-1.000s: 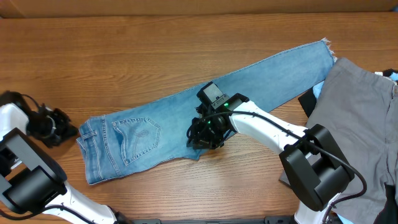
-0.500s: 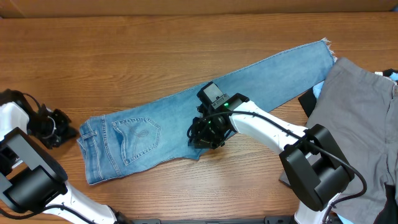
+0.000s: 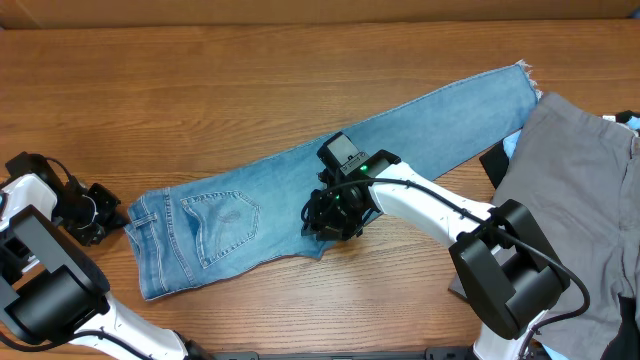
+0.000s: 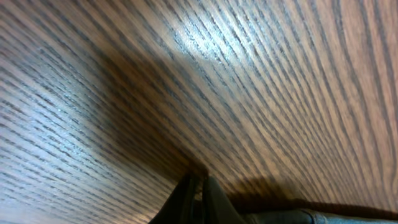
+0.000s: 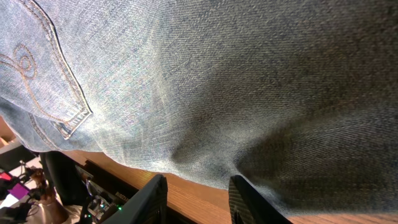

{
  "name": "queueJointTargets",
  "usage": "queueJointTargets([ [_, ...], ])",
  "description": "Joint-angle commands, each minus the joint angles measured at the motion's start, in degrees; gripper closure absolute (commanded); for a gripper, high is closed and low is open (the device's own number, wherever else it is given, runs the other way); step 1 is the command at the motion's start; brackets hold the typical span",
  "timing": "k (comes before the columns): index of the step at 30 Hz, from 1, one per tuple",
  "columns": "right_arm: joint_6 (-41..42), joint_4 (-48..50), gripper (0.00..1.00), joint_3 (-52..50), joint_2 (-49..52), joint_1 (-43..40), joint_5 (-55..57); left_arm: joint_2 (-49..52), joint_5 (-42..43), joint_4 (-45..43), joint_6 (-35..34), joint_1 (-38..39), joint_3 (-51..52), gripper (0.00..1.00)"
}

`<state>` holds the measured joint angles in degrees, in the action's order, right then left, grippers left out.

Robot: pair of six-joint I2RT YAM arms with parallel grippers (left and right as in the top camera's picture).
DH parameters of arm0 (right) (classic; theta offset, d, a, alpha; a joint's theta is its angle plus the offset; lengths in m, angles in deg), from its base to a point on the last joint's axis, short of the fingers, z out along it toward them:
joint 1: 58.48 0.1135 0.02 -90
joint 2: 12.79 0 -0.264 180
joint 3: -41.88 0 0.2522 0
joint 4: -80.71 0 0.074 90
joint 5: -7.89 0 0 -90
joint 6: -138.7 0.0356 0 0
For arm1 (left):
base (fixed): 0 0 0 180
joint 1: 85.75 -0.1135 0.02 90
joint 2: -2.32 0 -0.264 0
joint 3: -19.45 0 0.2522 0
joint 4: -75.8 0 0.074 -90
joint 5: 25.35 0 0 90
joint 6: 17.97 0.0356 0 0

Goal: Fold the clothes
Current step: 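Hold the jeans middle with the right gripper while the left holds the waistband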

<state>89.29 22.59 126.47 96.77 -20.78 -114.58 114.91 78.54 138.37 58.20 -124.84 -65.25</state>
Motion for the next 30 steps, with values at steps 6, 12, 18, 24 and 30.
queueJointTargets([
  [6,0.09,0.13,0.64,1.25,-1.64,0.15,0.72,0.13,5.2,13.88,2.75,-0.87,-11.47,0.82],
  [12,0.09,0.31,0.64,1.25,-1.64,0.15,0.96,0.15,3.19,19.1,2.71,-0.85,-15.69,0.69],
  [18,0.09,0.35,0.63,1.25,-1.64,0.15,1.62,0.15,0.96,19.3,1.99,-0.57,-12.04,0.87],
  [24,0.09,0.5,0.63,1.25,-1.64,0.15,2.01,0.15,0.9,12.33,0.92,-0.55,-3.37,0.91],
  [30,0.09,0.52,0.63,1.25,-1.64,0.15,2.01,0.15,0.76,6.16,-0.2,-0.55,2.4,0.91],
])
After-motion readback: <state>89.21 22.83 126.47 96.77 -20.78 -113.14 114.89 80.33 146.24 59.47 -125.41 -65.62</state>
